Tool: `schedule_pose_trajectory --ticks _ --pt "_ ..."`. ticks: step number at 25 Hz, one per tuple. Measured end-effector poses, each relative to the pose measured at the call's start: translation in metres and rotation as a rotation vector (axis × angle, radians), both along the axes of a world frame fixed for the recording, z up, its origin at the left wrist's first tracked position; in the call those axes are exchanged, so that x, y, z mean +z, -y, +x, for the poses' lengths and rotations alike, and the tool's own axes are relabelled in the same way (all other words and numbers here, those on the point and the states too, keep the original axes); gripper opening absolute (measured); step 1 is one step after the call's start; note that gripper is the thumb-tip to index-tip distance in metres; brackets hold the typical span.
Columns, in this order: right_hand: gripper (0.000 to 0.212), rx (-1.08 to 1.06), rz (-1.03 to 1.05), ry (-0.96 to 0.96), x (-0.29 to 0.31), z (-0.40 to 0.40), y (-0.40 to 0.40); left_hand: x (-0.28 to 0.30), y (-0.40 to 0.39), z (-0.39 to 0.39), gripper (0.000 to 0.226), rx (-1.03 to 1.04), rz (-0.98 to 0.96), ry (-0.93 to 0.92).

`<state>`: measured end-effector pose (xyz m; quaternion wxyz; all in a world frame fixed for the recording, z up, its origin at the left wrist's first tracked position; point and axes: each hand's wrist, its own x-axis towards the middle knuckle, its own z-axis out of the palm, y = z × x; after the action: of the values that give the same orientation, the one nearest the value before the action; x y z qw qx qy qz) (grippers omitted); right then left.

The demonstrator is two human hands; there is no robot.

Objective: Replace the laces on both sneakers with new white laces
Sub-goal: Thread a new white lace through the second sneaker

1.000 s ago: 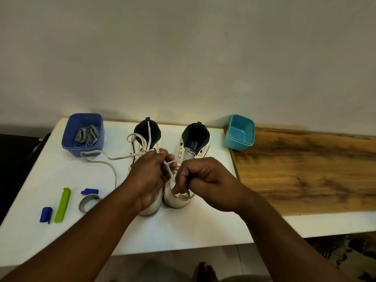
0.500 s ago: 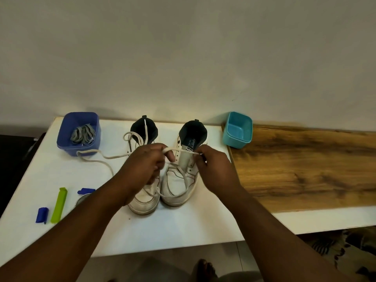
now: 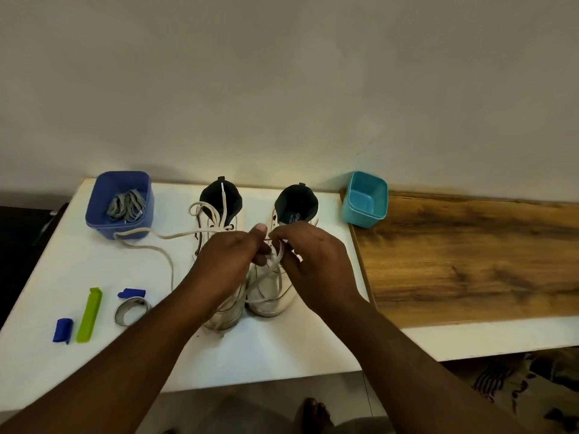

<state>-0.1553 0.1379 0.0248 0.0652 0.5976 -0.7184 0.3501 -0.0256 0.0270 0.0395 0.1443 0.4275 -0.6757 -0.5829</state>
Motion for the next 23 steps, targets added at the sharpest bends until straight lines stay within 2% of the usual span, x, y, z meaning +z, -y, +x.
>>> schedule_pose_trajectory --ticks 2,3,6,9,10,12,13,15,17,19,21,23 --pt "0.017 -0.024 -0.004 -0.092 -0.004 0.004 0.001 -0.001 -0.004 -0.001 0.038 0.08 0.411 -0.075" --pt "0.017 -0.029 0.009 -0.111 -0.007 0.004 0.002 -0.004 -0.004 -0.001 0.035 0.115 0.526 -0.119" --pt "0.013 0.028 0.043 -0.111 -0.008 0.001 0.005 -0.004 -0.003 0.0 0.023 0.159 0.687 -0.237" --pt "0.029 0.038 0.174 0.07 -0.008 -0.002 0.001 -0.005 -0.002 -0.004 0.018 0.264 0.693 -0.319" --pt "0.03 -0.07 0.231 0.195 -0.01 -0.003 -0.001 -0.007 0.0 -0.006 0.018 0.308 0.628 -0.335" --pt "0.02 -0.394 0.327 0.428 -0.018 -0.011 -0.002 -0.009 0.0 -0.011 0.02 0.301 0.352 -0.315" --pt "0.031 -0.528 0.386 0.487 -0.022 -0.015 -0.001 -0.011 0.0 -0.012 0.02 0.243 0.151 -0.27" --pt "0.045 -0.61 0.457 0.523 -0.034 -0.018 0.0 -0.02 -0.001 -0.014 0.019 0.045 -0.267 -0.149" --pt "0.04 -0.577 0.451 0.52 -0.038 -0.013 0.004 -0.033 -0.003 -0.015 0.017 -0.099 -0.519 -0.06" --pt "0.031 -0.535 0.423 0.512 -0.039 -0.013 0.007 -0.045 -0.004 -0.019 0.014 -0.15 -0.599 -0.03" --pt "0.026 -0.5 0.405 0.536 -0.038 -0.019 0.007 -0.05 -0.005 -0.023 0.012 -0.169 -0.589 -0.012" --pt "0.024 -0.47 0.38 0.686 -0.035 -0.026 0.003 -0.053 -0.005 -0.027 0.012 -0.194 -0.629 0.022"
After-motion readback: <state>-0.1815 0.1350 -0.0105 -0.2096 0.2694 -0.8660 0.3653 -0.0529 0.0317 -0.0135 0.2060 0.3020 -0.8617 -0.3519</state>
